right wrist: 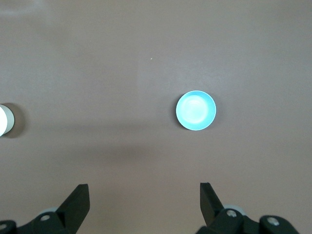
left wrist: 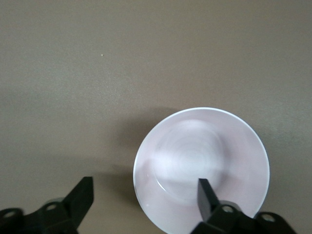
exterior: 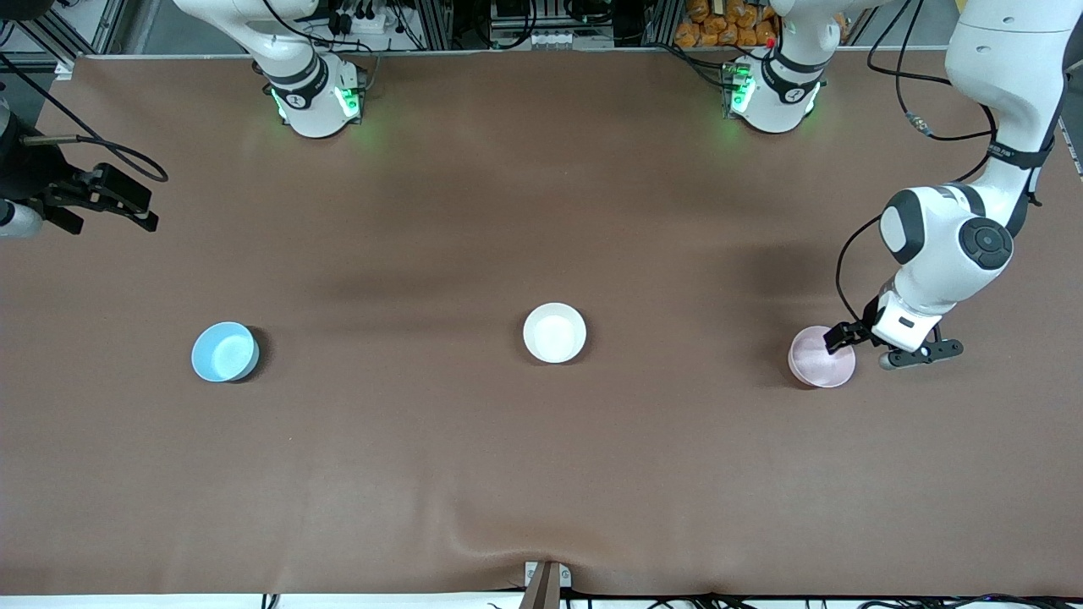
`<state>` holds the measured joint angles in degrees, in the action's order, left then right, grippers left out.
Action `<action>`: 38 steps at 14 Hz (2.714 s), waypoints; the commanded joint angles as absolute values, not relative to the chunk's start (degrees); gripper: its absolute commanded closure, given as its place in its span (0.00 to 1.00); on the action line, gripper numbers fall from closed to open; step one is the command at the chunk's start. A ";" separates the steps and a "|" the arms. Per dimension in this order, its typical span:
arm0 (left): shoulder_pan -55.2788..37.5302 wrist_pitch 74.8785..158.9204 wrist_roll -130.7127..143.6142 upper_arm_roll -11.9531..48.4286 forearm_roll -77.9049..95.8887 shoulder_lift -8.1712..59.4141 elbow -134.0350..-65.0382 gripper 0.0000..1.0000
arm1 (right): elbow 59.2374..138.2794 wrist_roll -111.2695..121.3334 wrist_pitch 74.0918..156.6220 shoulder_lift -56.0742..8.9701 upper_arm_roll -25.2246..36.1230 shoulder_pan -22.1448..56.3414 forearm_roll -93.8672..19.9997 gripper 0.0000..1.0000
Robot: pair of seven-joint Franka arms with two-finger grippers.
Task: Stack pink and blue bowls on white bowl
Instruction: 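Reach the left gripper down to the pink bowl and grasp its rim, then lift the pink bowl with the left gripper and carry it over the white bowl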
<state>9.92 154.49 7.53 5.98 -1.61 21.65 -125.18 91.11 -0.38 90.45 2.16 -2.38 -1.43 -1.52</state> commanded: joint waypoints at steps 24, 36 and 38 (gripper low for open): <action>10.55 153.12 6.06 7.55 -1.49 19.52 -124.72 1.00 | 91.49 -0.44 91.32 2.90 -4.22 -2.46 -2.20 0.00; 9.85 118.86 17.39 16.95 2.90 11.86 -101.64 1.00 | 91.49 -0.97 91.49 2.90 -3.87 -1.76 -2.11 0.00; 9.58 115.32 19.41 18.71 3.86 12.74 -96.96 1.00 | 91.49 -0.97 91.41 2.81 -3.87 -1.76 -2.11 0.00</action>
<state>9.61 119.61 17.60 17.37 2.31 10.81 -102.90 91.12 -0.40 91.38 2.16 -3.73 -1.72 -1.54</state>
